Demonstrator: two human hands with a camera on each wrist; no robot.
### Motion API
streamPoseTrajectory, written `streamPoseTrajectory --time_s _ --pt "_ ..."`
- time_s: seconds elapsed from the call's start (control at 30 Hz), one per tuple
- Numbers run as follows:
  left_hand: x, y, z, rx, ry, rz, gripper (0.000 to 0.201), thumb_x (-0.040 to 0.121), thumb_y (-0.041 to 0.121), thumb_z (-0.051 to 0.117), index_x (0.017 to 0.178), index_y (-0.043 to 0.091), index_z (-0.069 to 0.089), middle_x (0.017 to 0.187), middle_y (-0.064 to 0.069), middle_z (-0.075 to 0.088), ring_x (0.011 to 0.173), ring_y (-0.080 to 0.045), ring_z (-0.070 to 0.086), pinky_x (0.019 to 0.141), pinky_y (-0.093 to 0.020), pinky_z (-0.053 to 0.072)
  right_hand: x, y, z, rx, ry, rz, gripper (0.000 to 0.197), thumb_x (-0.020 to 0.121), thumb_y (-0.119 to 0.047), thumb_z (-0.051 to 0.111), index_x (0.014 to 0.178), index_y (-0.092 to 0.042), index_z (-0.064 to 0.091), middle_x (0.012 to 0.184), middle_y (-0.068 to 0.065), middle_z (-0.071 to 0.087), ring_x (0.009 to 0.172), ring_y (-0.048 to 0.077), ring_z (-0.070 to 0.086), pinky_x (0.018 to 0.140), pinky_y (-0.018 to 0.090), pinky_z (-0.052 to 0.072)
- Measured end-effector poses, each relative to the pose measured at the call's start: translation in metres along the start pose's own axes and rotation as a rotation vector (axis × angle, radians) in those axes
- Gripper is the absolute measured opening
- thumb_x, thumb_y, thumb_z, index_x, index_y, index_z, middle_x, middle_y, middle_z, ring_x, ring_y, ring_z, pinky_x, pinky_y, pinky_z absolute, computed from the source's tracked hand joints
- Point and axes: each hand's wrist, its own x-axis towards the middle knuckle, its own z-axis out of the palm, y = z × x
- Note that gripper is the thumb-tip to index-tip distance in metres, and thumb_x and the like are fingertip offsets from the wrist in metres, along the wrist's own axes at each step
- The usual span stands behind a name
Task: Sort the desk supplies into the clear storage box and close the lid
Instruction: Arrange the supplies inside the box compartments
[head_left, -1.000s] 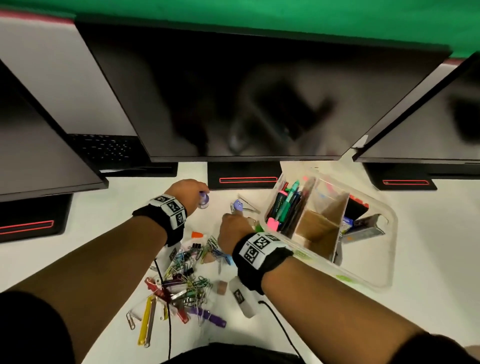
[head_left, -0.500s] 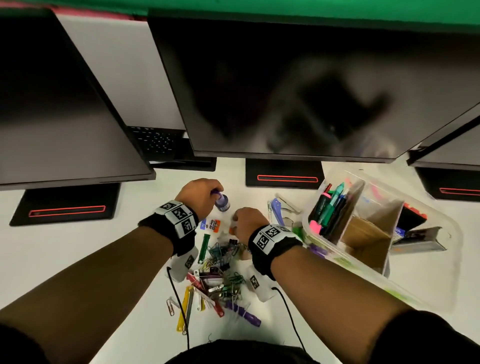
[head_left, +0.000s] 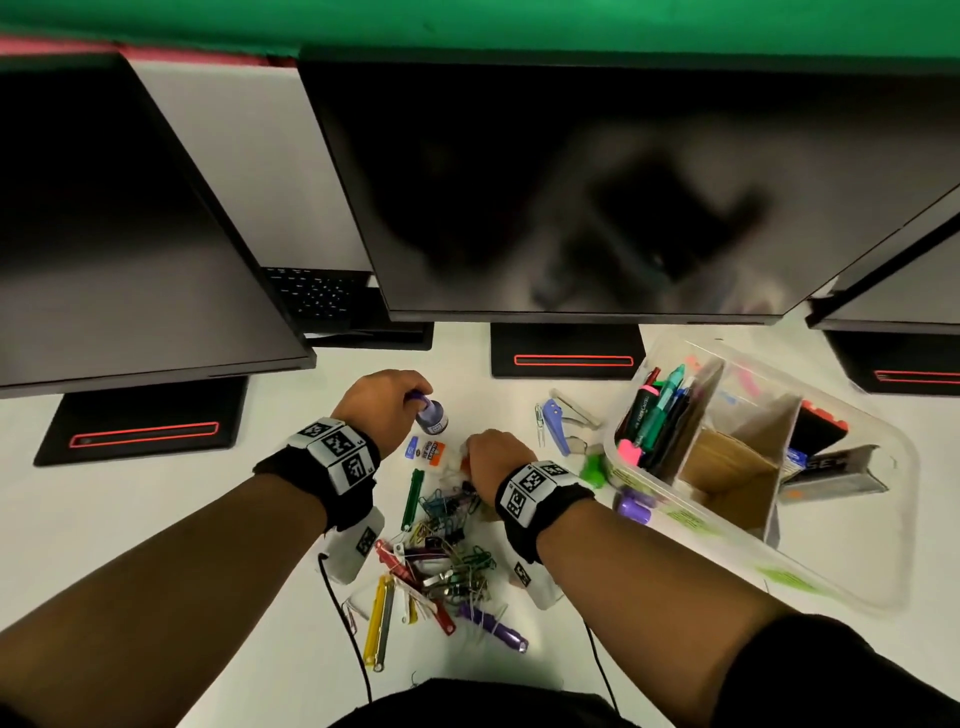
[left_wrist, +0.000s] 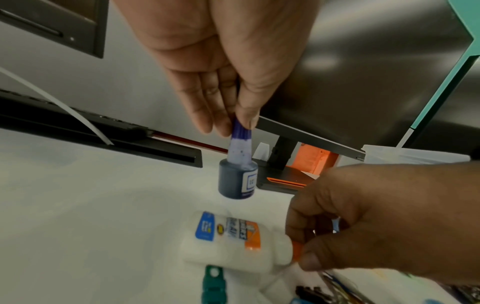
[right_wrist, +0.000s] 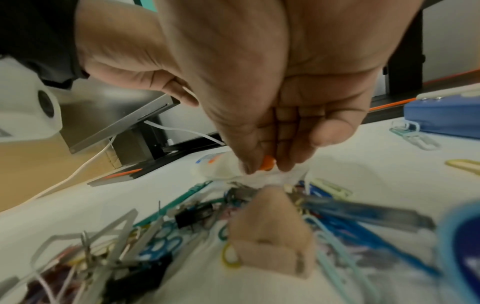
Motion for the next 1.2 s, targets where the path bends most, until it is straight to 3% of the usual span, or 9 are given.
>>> streamPoseTrajectory --time_s 0.2,0.47,0.6,0.73,0.83,0.9,0.97,1.03,1.2 --pt "-0.005 0.023 -0.014 -0.050 0.073 0.072 0.022 0.090 0.012 0.052 0.105 0.017 0.067 0.109 -0.003 0.068 0.099 -0.021 0.061 0.082 -0.019 0.037 -0.037 0.007 -0.038 0.165 0.170 0.023 0.030 0.096 -0.026 0.045 0.111 -0.002 0.057 0.116 0.018 0.063 0.110 0.032 0.057 0.087 0.033 0.045" --pt "-0.014 0.106 -0.024 -0.201 0.146 0.277 0.019 0.087 0.013 0.060 0.101 0.021 0.069 0.104 0.001 0.067 0.092 -0.016 0.061 0.083 -0.020 0.041 -0.131 0.062 -0.097 0.479 0.432 0.140 0.011 0.088 -0.020 0.059 0.083 -0.012 0.064 0.083 0.009 0.069 0.079 0.023 0.064 0.069 0.025 0.045" --pt "-0.021 0.154 -0.011 -0.328 0.084 0.348 0.019 0.085 0.010 0.061 0.098 0.022 0.070 0.094 0.004 0.065 0.084 -0.012 0.059 0.075 -0.017 0.042 -0.177 0.111 -0.123 0.630 0.574 0.235 0.023 0.080 -0.014 0.068 0.062 -0.021 0.055 0.068 0.006 0.064 0.061 0.018 0.057 0.062 0.029 0.048" --pt "-0.031 0.198 0.008 -0.429 -0.020 0.438 0.019 0.085 0.007 0.062 0.097 0.019 0.070 0.096 0.003 0.068 0.085 -0.011 0.064 0.081 -0.018 0.048 -0.212 0.169 -0.136 0.633 0.678 0.373 0.015 0.077 -0.010 0.069 0.064 -0.013 0.061 0.063 0.008 0.062 0.059 0.024 0.059 0.065 0.036 0.053" --pt "-0.039 0.235 0.025 -0.406 -0.108 0.524 0.017 0.083 0.009 0.064 0.096 0.017 0.071 0.092 0.004 0.067 0.079 -0.011 0.063 0.079 -0.019 0.050 -0.227 0.204 -0.137 0.494 0.626 0.481 0.022 0.078 -0.012 0.067 0.059 -0.017 0.057 0.063 0.006 0.062 0.065 0.028 0.063 0.068 0.037 0.056" --pt "-0.044 0.259 0.037 -0.338 -0.193 0.581 0.014 0.082 0.012 0.065 0.094 0.017 0.071 0.088 0.005 0.065 0.077 -0.012 0.061 0.079 -0.023 0.052 -0.229 0.218 -0.136 0.358 0.507 0.498 0.028 0.080 -0.011 0.064 0.056 -0.023 0.055 0.062 -0.003 0.057 0.070 0.024 0.060 0.062 0.026 0.051" --pt "-0.047 0.280 0.048 -0.244 -0.256 0.658 0.013 0.081 0.015 0.065 0.092 0.019 0.071 0.093 0.002 0.067 0.080 -0.014 0.062 0.081 -0.029 0.053 -0.227 0.227 -0.136 0.214 0.414 0.525 0.012 0.082 -0.013 0.061 0.071 -0.014 0.067 0.072 0.003 0.061 0.076 0.022 0.055 0.055 0.022 0.037" --pt "-0.049 0.298 0.059 -0.134 -0.323 0.729 0.014 0.082 0.017 0.064 0.094 0.021 0.071 0.099 0.000 0.068 0.084 -0.014 0.061 0.081 -0.027 0.052 -0.222 0.236 -0.135 0.117 0.370 0.550 0.017 0.083 -0.017 0.060 0.089 -0.004 0.069 0.092 0.014 0.067 0.084 0.027 0.058 0.063 0.023 0.035" --pt "-0.053 0.325 0.093 0.054 -0.434 0.811 0.021 0.082 0.016 0.062 0.101 0.021 0.070 0.104 0.001 0.069 0.093 -0.017 0.060 0.073 -0.018 0.037 -0.207 0.248 -0.127 -0.055 0.240 0.486 0.024 0.084 -0.024 0.056 0.093 -0.005 0.068 0.097 0.016 0.068 0.085 0.032 0.061 0.066 0.026 0.035"
